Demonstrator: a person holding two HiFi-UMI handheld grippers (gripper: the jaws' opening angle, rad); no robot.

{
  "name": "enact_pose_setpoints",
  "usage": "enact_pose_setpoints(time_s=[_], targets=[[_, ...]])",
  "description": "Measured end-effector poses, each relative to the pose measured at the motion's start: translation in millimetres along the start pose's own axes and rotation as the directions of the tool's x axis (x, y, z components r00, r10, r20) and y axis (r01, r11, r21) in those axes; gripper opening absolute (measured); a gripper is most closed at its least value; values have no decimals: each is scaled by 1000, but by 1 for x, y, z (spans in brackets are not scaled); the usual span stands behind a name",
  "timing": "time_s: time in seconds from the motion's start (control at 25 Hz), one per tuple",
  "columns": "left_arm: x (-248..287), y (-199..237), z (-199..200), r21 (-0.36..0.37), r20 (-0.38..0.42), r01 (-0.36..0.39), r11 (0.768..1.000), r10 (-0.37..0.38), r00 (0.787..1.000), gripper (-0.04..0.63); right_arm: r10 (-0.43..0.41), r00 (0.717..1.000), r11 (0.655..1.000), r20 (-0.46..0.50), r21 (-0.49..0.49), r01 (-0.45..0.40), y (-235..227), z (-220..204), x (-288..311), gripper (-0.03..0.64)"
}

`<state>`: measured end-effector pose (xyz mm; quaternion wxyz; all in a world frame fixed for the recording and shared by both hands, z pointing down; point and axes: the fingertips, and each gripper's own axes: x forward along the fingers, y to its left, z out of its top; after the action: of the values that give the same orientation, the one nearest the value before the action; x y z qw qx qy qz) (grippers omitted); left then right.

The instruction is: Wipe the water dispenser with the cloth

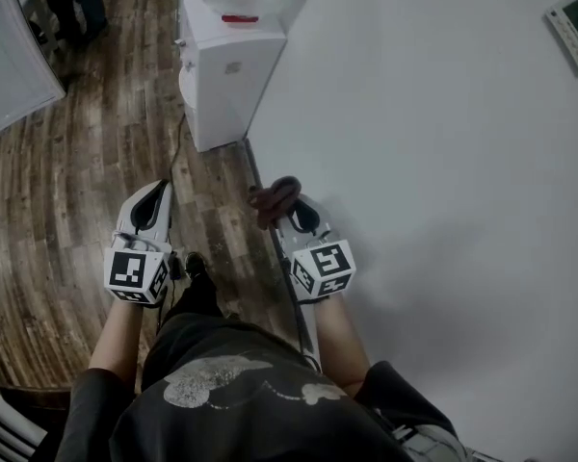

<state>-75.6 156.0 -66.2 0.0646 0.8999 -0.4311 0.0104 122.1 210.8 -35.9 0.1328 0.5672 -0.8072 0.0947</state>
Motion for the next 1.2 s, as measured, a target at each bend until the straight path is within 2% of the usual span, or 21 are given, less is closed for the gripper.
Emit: enact_pose_setpoints(time_s=[0.28,0.48,0.64,0.84,1.2], targets=[[-46,-78,5,12,4,50,999,-50,999,20,-10,1000,996,19,85,9,13,-25,-85,61],[-93,-110,-8,-12,-25,15,1000,-15,1000,20,23,999,996,42,86,-26,22,-26,-125,60],[-124,-125,-20,-18,-55,1,1000,-2,998,20,38,999,998,-5,50,-37,34,-39,-144,55],[-138,-127,-23,11,-62,-11,1000,12,998,20,50,999,997,-8,60,-49,43,-48,-152,55],[-160,-131,-22,1,-46,-27,1000,27,999,20,71,997,995,-19,66,-70,57,-53,-158,57]])
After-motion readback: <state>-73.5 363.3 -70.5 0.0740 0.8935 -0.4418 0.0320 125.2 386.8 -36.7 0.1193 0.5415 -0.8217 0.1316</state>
